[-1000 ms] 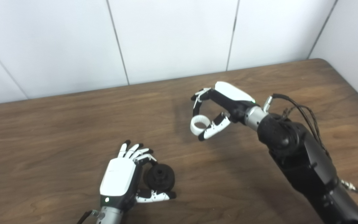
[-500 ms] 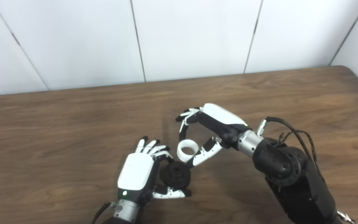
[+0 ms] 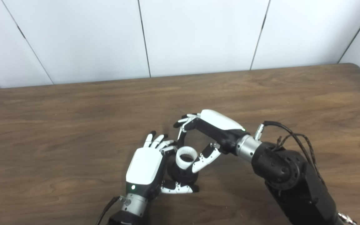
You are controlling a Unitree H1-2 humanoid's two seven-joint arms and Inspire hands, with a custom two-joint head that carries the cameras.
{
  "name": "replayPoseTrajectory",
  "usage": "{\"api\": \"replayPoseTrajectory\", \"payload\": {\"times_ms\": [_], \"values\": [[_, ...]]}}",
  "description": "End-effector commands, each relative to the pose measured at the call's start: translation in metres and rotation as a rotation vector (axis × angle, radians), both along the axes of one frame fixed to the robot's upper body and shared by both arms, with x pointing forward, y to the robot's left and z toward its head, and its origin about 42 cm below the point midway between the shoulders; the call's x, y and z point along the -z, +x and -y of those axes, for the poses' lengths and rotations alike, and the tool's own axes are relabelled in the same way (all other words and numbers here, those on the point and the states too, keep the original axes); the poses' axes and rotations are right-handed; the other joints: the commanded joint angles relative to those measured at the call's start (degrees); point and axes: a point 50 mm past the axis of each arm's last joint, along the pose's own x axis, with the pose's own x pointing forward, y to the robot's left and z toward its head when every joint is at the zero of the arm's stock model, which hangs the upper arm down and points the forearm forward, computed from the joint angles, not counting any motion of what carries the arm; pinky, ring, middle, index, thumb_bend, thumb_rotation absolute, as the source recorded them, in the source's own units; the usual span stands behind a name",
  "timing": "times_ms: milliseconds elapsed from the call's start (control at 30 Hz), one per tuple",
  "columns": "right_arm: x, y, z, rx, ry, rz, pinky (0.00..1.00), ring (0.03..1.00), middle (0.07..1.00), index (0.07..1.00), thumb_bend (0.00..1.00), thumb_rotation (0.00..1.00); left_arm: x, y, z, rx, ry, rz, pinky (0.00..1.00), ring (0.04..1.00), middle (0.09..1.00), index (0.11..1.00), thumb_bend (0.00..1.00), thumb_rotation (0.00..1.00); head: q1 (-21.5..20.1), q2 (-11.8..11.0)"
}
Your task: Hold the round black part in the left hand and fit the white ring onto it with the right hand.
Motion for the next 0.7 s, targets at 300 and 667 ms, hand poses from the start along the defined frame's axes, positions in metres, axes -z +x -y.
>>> {"api": "replayPoseTrajectory", "payload": {"times_ms": [300,667], "values": [[-0.009,0.004,-0.003,-0.022,0.004,0.064,1.0,0.952,0.853,0.482,0.52,0.14,0.011,-0.002,0.005,0.017,0.034,-0.051,1.0,0.902,0.785,0.484,0.53,0.06,0.26,0.19],[0.001,0.002,-0.001,-0.03,-0.01,0.081,1.0,0.968,0.851,0.483,0.52,0.13,0.012,-0.002,0.007,0.017,0.03,-0.052,1.0,0.906,0.786,0.484,0.53,0.06,0.83,0.07]]}}
